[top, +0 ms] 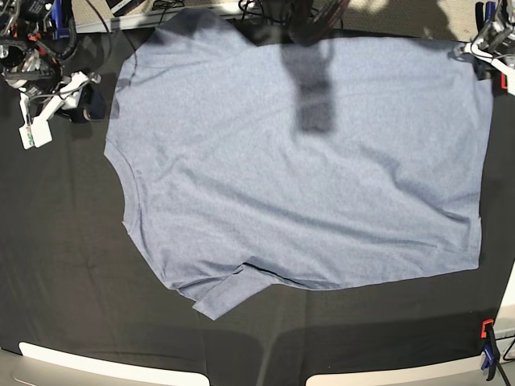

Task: Layout the t-shirt on the table in an organized manner, then fold the t-shirt properly
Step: 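Hold the shirt corners with both grippers while the shirt settles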

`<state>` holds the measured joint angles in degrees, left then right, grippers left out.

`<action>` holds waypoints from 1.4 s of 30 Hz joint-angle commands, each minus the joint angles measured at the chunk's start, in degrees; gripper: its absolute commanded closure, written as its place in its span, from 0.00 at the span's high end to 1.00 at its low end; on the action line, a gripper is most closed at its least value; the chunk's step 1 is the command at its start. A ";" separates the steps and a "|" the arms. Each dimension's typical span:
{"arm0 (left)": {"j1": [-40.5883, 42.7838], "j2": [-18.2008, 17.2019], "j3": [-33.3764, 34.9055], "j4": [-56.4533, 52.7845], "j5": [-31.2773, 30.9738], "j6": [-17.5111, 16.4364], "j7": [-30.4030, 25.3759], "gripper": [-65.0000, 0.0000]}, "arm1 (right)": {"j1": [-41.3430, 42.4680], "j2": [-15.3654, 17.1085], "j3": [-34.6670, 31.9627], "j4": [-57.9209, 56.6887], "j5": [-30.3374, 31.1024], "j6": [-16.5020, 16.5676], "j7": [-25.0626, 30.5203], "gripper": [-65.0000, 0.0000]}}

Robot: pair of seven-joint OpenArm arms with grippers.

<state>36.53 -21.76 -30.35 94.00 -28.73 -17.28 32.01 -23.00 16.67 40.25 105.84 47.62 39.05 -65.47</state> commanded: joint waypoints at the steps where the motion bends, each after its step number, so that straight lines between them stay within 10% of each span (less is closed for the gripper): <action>1: 0.44 -0.81 -0.46 0.83 -0.76 -0.76 -1.40 0.08 | 0.09 0.96 0.35 1.03 1.03 0.24 1.20 0.35; 10: 0.46 -0.81 -0.48 0.81 10.32 -0.02 -10.93 0.00 | 0.07 0.96 0.35 1.03 0.57 0.20 1.16 0.35; 14: 0.46 -0.81 -0.48 0.83 12.85 6.86 -11.04 0.00 | -0.31 0.96 0.35 1.03 0.57 0.15 1.14 0.35; 24: 0.46 -0.81 -0.48 0.83 13.51 7.19 -10.69 0.00 | -12.31 0.83 0.35 1.03 6.05 -0.68 1.11 0.47; 42: 0.46 -0.81 -0.46 0.83 13.49 7.15 -10.67 0.00 | -10.03 -12.07 0.02 0.04 -3.19 -0.48 1.11 0.47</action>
<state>36.67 -21.61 -30.33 93.97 -15.16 -10.74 22.48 -32.82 4.23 40.18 105.23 43.35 38.39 -65.01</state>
